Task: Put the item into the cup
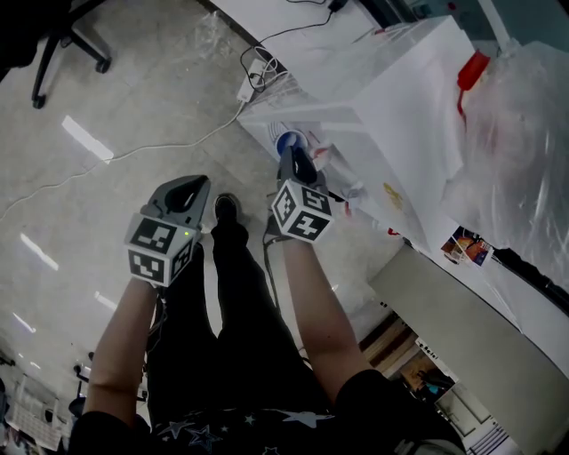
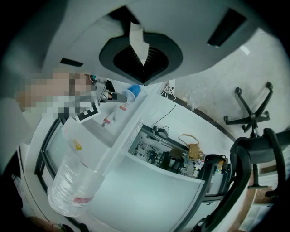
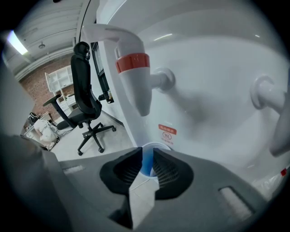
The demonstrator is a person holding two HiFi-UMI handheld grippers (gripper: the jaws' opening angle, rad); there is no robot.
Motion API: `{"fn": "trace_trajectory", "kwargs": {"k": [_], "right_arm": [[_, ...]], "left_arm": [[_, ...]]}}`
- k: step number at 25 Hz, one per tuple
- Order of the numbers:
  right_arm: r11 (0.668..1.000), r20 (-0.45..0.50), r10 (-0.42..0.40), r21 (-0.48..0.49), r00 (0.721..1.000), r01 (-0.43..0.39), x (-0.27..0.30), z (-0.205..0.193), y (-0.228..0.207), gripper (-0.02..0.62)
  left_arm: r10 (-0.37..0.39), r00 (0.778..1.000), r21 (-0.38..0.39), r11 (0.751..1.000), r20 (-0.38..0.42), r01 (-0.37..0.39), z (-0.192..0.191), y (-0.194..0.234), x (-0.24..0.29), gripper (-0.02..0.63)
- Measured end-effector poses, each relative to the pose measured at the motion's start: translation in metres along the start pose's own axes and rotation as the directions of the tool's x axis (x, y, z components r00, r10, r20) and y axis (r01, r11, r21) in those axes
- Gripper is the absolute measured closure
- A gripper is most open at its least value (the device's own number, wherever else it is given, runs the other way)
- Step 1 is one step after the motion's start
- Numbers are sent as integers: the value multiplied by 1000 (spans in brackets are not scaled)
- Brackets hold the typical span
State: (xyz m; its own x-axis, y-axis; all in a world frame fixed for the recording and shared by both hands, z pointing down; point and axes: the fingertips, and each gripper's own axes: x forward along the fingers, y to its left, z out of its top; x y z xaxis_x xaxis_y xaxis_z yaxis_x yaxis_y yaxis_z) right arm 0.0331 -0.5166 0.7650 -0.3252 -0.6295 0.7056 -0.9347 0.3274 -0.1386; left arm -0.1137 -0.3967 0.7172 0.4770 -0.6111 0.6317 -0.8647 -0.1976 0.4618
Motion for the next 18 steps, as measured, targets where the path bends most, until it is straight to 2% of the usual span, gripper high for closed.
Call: {"fn": "trace_trajectory", "kwargs": {"k": [7,14,18], "right_arm": [[999,13,-17,28,1000,16,-21,5,2,522],[997,34,43,63,998,-45,-62,15,23,523],[995,71,28,96,997,-35,-96,26,34,531]], "left_arm": [[-12,1000,25,1000,10,11,11,-5,-17,600],[-33,998,56,998,50,30,33,-13,-51,600],[-69,996,78,995,57,65,47,-21,-74,600]]}}
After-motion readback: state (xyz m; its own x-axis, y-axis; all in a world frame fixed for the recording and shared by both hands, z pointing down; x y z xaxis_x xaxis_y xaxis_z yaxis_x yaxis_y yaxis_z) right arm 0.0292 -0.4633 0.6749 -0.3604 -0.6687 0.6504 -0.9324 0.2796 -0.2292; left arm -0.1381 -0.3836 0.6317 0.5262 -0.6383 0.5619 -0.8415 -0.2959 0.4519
